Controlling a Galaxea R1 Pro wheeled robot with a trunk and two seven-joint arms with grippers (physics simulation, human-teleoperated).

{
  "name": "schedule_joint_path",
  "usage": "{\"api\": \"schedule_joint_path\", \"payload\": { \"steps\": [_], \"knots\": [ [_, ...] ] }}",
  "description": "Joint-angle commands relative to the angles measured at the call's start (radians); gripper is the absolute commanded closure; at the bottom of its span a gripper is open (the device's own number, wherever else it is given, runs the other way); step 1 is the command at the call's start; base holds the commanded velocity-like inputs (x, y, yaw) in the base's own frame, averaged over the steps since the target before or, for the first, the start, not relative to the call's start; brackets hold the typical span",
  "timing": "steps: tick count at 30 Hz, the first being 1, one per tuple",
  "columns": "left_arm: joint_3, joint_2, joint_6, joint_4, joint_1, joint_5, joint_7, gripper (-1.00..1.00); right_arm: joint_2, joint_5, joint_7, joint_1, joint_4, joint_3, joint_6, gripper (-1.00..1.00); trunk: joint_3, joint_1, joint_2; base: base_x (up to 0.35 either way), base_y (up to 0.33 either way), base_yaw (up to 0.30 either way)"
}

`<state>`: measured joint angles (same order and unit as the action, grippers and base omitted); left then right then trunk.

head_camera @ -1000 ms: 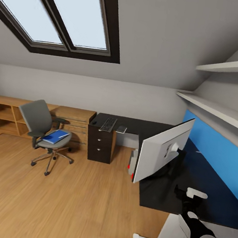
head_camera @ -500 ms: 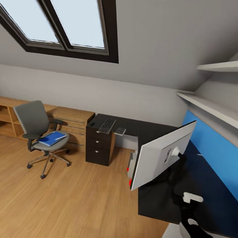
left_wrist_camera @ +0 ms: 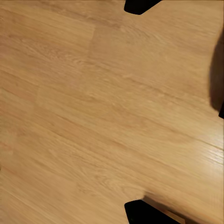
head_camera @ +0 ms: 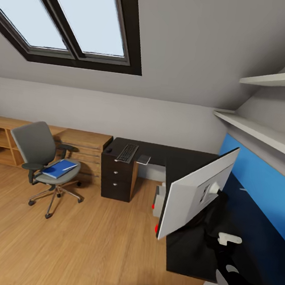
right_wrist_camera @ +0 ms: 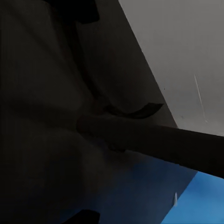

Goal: In the bedroom, organize the workspace by keeping the computer under the desk, ensuring the monitor is on the desk, placing the keyboard on the desk next to the monitor, placing the mouse on the desk next to the keyboard, moving the folder from the swivel chair onto the desk next to the mouse, stacking the notebook on top of the folder with the pen on top of the notebook, and positioning the swivel chair next to the desk.

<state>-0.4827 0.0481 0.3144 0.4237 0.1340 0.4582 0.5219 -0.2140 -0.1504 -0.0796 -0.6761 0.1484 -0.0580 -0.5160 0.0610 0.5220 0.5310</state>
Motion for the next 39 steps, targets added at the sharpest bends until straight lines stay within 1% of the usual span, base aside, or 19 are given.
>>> {"api": "schedule_joint_path", "payload": {
  "steps": [1, 5, 9, 13, 17, 21, 29, 39],
  "knots": [
    [-0.008, -0.001, 0.006, 0.0, 0.001, 0.01, 0.006, -1.0, 0.0, -0.009, -0.002, -0.001, -0.001, -0.006, -0.003, -1.0, 0.002, 0.001, 0.002, 0.089, 0.0, 0.0],
    [-0.009, -0.001, 0.006, 0.0, 0.001, 0.01, 0.006, -1.0, -0.001, -0.009, -0.002, -0.002, -0.001, -0.005, -0.003, -1.0, 0.002, 0.001, 0.002, 0.067, 0.0, 0.0],
    [-0.009, -0.001, 0.005, -0.001, 0.001, 0.01, 0.006, -1.0, -0.001, -0.01, -0.003, -0.002, -0.001, -0.002, -0.002, -1.0, 0.002, 0.001, 0.002, 0.212, -0.022, 0.0],
    [-0.012, -0.001, 0.006, -0.02, 0.002, 0.008, 0.006, -1.0, -0.008, -0.012, -0.003, -0.002, -0.001, 0.0, -0.001, -1.0, 0.002, 0.001, 0.002, 0.087, -0.026, 0.0],
    [-0.013, -0.001, 0.006, -0.024, 0.001, 0.008, 0.005, -1.0, -0.019, -0.013, -0.003, -0.002, -0.001, 0.001, -0.001, -1.0, 0.002, 0.001, 0.002, 0.047, -0.006, 0.0],
    [-0.012, -0.001, 0.006, -0.025, 0.001, 0.008, 0.005, -1.0, -0.024, -0.014, -0.003, -0.002, -0.001, 0.001, -0.001, -1.0, 0.002, 0.001, 0.002, 0.182, -0.02, 0.0],
    [-0.012, -0.001, 0.006, -0.025, 0.001, 0.008, 0.006, -1.0, -0.025, -0.014, -0.003, -0.002, -0.001, 0.001, -0.001, -1.0, 0.002, 0.001, 0.002, 0.058, -0.012, 0.0],
    [-0.012, -0.001, 0.006, -0.025, 0.001, 0.008, 0.004, -1.0, -0.025, -0.014, -0.003, -0.002, 0.0, 0.001, -0.001, -1.0, 0.002, 0.001, 0.002, 0.152, -0.001, 0.0]
  ]
}}
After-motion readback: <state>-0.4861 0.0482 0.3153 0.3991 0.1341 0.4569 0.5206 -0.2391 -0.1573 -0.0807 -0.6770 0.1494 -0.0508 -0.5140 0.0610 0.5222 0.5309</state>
